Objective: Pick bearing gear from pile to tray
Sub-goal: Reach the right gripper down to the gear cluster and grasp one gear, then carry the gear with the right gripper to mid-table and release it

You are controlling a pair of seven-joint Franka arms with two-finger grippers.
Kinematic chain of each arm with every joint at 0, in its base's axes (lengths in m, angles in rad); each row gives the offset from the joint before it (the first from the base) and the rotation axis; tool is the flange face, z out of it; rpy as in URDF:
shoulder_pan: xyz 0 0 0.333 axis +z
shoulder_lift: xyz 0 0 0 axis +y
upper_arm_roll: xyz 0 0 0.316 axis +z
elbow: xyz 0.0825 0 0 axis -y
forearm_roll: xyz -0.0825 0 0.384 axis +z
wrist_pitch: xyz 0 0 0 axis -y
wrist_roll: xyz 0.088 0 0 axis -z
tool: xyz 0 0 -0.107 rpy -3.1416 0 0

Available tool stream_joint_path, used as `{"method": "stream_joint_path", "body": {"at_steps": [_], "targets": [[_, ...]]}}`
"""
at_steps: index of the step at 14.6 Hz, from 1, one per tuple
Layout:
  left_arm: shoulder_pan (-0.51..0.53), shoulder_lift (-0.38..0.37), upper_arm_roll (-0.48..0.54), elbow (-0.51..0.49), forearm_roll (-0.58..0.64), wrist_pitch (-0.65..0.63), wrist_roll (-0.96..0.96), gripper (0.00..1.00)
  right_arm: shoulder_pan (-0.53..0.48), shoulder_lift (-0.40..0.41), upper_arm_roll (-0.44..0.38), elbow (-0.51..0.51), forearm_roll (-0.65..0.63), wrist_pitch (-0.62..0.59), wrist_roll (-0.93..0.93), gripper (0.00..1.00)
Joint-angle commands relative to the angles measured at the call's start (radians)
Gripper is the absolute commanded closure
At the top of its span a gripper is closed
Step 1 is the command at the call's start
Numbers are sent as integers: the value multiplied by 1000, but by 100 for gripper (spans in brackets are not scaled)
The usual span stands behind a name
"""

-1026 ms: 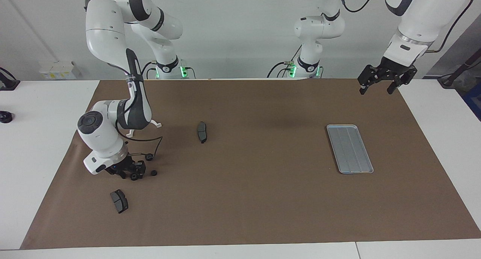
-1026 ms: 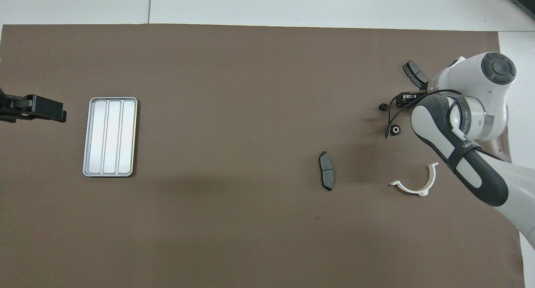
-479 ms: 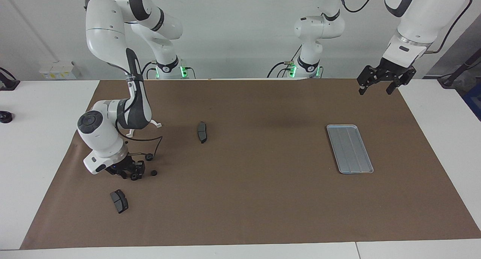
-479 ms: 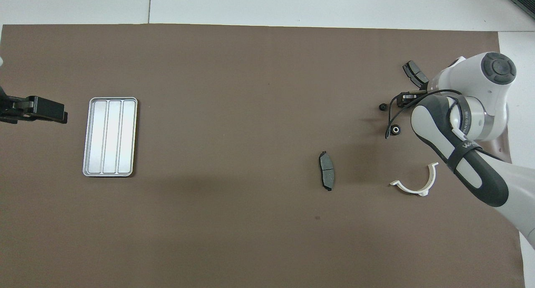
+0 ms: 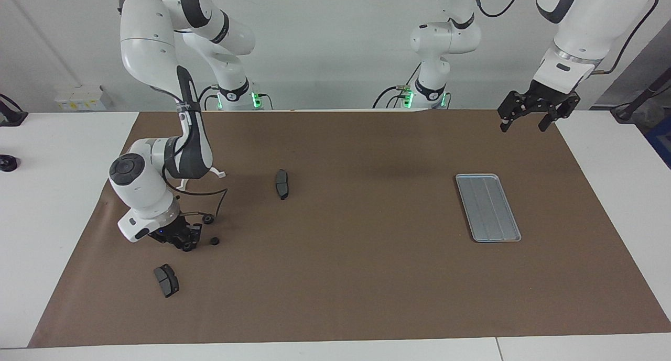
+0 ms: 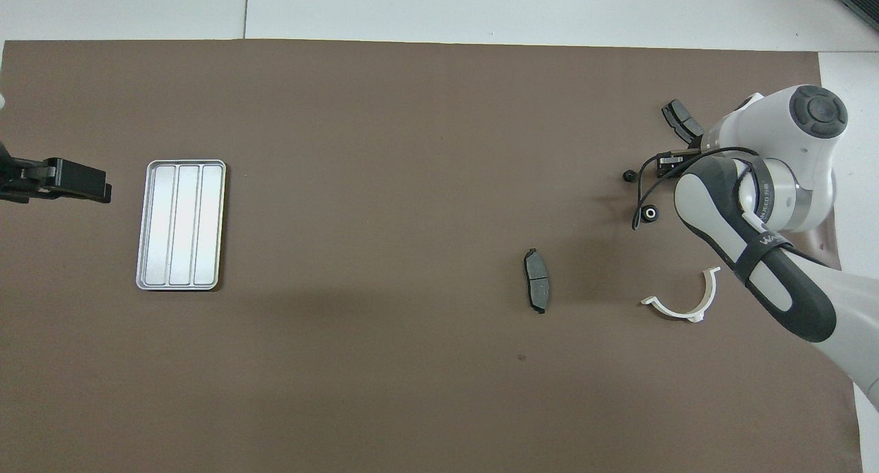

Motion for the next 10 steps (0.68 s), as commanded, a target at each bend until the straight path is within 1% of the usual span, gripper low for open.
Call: {"method": "stream_joint_path", "body": {"at_steps": [1,2,5,6,7,10], "targets": [[6,-31,-2,-34,-14,13,-18,0,-3,0,8,-40,5,-6,-13,71],[3,-31,-2,-34,-14,13,-18,0,-3,0,8,-39,5,-6,-15,74],[3,-31,-2,-34,-14,13,-18,0,-1,1,8,-20,1,-22,-15,76],[3,-31,-2,-34,-14,13,-18,0,0,1,11,6,-8,-45,-15,76],[3,-33,-2,-35,-14,13,-17,0,28,0,11,44,-10,-84,-13,78],[3,-33,-2,-37,-14,13,-7,0,77,-2,11,171,-10,-223,8,81]]}}
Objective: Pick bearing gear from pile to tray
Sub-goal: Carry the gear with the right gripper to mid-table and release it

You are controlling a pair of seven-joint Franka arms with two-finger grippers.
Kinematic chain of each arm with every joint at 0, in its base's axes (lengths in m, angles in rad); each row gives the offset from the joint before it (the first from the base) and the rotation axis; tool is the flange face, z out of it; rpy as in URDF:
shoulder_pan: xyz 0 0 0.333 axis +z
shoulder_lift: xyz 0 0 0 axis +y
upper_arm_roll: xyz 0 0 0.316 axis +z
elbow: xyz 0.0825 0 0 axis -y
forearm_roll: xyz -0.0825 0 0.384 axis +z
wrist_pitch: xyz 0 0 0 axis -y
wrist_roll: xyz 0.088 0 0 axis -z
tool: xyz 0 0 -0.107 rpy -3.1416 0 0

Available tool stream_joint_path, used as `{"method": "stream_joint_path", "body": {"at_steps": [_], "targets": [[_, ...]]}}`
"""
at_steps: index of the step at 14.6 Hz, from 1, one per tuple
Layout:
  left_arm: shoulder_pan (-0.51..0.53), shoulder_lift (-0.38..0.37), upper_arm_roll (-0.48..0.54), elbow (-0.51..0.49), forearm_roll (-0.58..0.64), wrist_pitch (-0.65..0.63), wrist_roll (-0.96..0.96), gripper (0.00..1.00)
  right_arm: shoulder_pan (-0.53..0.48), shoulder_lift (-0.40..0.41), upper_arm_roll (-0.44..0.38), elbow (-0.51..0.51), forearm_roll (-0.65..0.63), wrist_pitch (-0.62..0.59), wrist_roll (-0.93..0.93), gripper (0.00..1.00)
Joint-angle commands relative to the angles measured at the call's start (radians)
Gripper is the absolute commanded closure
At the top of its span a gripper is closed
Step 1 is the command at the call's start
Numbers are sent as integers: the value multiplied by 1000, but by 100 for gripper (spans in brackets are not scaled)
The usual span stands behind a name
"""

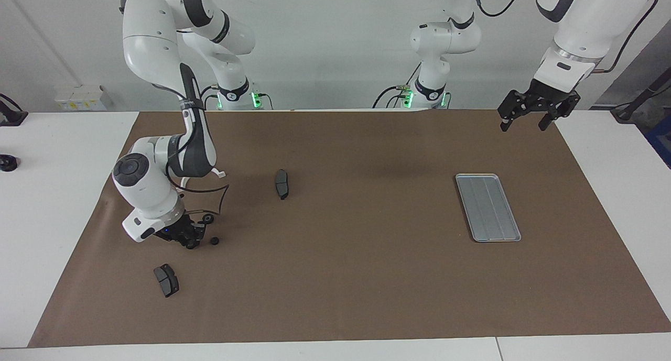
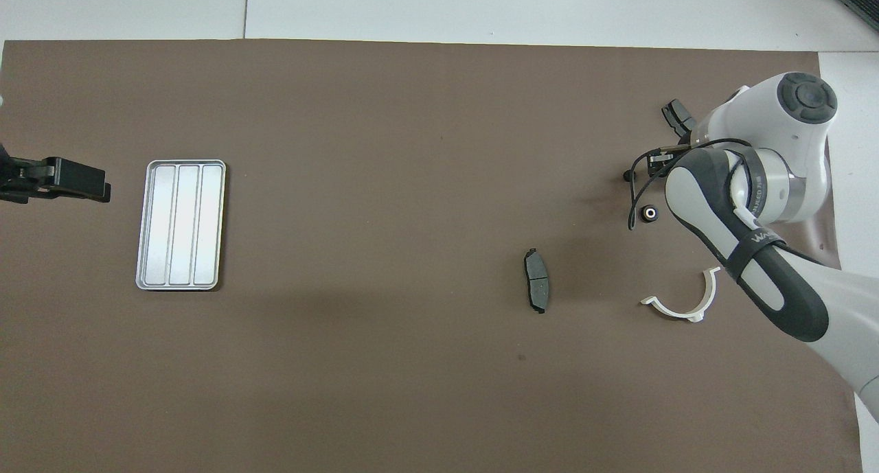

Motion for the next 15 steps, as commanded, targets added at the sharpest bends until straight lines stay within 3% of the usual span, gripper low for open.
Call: {"method": "stream_joint_path", "body": {"at_steps": [1,5,9,15], "targets": [[3,-31,-1,-37,-14,13,0,0,46,-4,7,125,-7,-136,28,82],[4,-31,-1,-40,-14,13,4,0,195,-13,9,200,-1,-189,255,82],[6,-31,-1,-41,-14,14,6,0,330,-13,26,206,16,-166,441,82],[1,-41,-1,-74,-14,83,0,0,509,-1,32,205,105,18,631,82]]}}
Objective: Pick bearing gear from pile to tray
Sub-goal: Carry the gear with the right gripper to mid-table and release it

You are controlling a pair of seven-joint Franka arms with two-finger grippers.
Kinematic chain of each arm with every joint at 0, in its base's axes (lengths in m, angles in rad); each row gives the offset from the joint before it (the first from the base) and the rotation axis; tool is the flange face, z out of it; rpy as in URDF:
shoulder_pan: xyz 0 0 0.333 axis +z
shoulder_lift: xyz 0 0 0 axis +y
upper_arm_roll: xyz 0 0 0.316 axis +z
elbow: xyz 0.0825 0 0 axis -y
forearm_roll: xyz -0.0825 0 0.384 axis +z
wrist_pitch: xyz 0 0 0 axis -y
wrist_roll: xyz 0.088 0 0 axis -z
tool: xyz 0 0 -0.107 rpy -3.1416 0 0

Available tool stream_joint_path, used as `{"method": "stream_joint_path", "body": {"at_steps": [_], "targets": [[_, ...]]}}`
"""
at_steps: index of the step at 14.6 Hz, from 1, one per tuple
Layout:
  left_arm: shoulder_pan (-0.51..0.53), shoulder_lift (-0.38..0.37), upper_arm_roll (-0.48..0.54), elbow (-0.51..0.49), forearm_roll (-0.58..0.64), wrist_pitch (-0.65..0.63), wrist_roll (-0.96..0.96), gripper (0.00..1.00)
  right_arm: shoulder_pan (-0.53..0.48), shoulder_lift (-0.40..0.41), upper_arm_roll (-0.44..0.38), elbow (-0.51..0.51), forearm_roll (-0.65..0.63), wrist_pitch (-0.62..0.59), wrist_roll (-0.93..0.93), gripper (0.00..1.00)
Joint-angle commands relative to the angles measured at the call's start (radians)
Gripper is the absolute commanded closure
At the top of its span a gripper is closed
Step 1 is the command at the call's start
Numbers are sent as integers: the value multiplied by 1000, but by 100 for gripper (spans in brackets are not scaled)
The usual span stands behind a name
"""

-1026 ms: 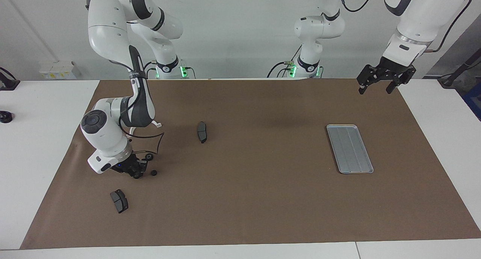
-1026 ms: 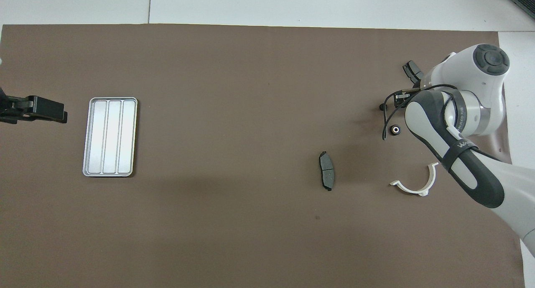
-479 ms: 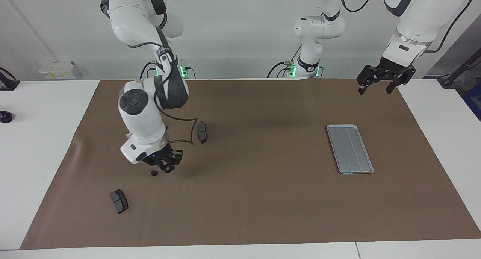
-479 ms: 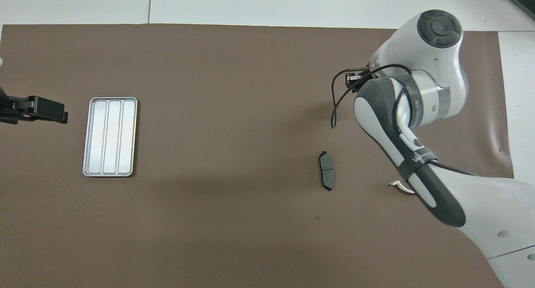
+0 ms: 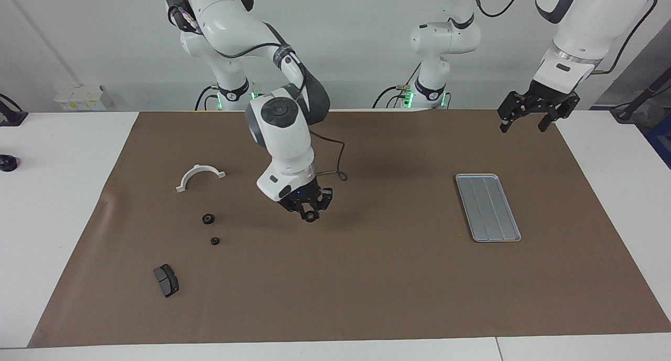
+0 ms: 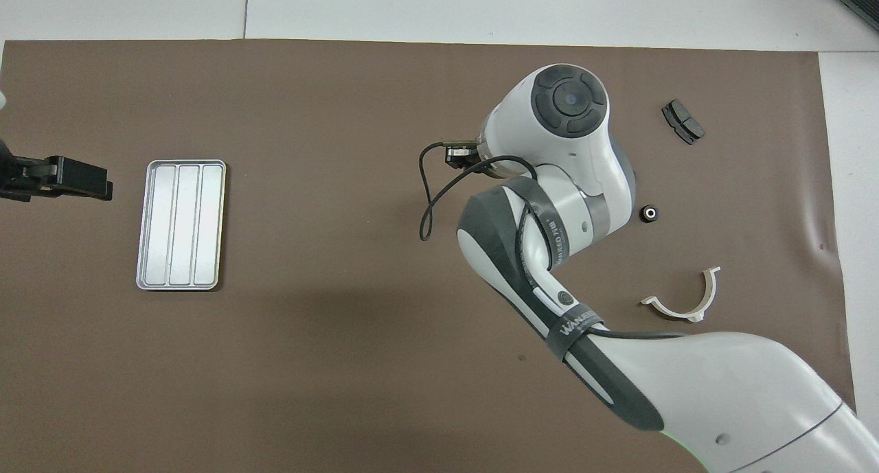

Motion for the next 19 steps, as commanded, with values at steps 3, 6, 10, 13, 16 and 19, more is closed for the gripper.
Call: {"method": "stream_joint_path", "body": {"at_steps": [3,6,10,13,16,19], "targets": [[-2,-40,-3,-59,-14,66,-5,0,88,23,6,11,42,69,101,82],[3,-40,-4,-59,-14,66,7,0,167,69,5,5,33,141,181,80],[0,-43,-4,-68,-14,58,13,0,193,74,3,-37,25,100,213,80],[-1,-51,-4,-84,-14,73,9,0,196,70,3,-78,-6,89,216,79],[-1,-50,-4,-97,-14,135,1,0,196,70,3,-93,-20,89,219,76],[-26,-48,-9,-99,-14,143,-13,0,196,66,3,-115,-20,91,221,57]]}}
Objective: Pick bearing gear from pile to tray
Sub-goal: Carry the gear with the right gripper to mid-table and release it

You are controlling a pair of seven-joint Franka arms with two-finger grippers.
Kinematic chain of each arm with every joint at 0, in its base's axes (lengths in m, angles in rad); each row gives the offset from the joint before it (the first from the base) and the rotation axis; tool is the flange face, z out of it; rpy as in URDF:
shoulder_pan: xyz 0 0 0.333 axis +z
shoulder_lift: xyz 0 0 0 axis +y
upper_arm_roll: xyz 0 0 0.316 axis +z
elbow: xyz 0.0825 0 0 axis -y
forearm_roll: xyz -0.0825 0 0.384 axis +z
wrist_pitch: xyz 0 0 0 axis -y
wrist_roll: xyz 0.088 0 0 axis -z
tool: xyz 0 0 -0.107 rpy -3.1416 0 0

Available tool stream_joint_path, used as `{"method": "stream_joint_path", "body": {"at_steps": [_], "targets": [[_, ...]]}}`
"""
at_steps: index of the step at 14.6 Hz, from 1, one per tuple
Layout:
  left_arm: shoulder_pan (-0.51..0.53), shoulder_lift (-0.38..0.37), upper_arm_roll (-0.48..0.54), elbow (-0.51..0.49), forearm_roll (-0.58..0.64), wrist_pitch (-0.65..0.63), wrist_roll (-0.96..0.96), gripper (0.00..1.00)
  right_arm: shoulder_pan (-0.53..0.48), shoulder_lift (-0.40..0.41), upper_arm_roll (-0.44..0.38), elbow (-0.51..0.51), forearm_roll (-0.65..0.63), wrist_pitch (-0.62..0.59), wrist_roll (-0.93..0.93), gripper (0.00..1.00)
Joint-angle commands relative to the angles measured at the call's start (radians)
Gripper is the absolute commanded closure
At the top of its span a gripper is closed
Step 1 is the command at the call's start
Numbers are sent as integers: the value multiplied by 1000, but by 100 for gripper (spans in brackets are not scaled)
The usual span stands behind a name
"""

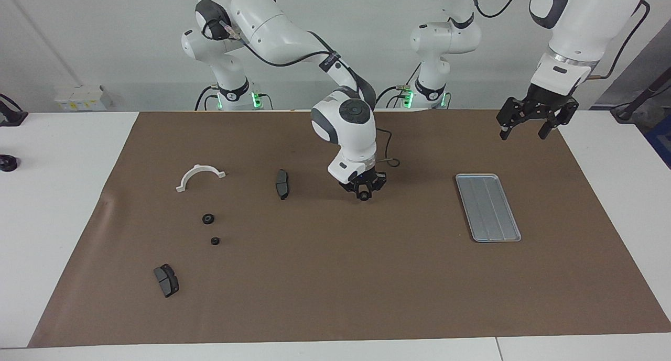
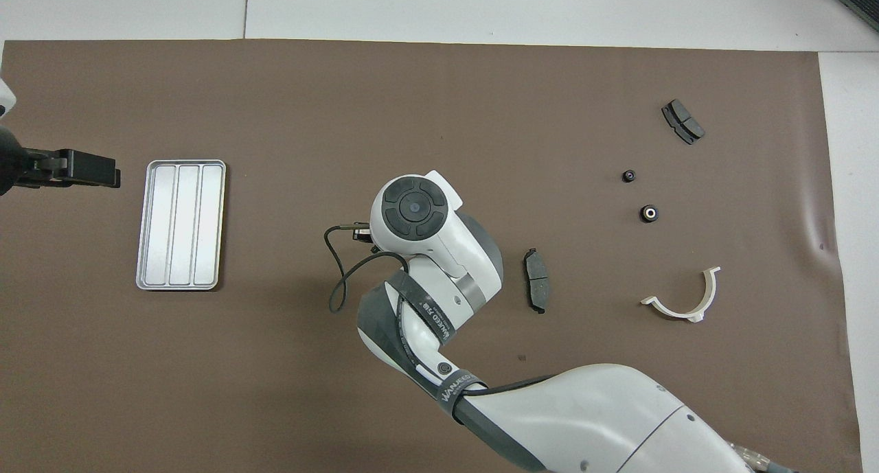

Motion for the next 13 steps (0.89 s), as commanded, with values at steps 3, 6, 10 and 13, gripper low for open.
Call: {"method": "stream_joint_path", "body": {"at_steps": [3,6,10,13], "targets": [[-39,-24,-2,-51,-12,69,-30,0,-6,-21,5,-37,-19,5,42,34],[-107,-20,-1,-112,-11,149,-115,0,-6,-21,3,-34,-25,-4,47,25],[-196,-9,1,-236,-2,279,-209,0,-110,-47,-14,-11,-114,-65,-32,25],[-276,39,1,-270,0,336,-312,0,-243,-113,-12,-2,-107,-127,-207,25]]}}
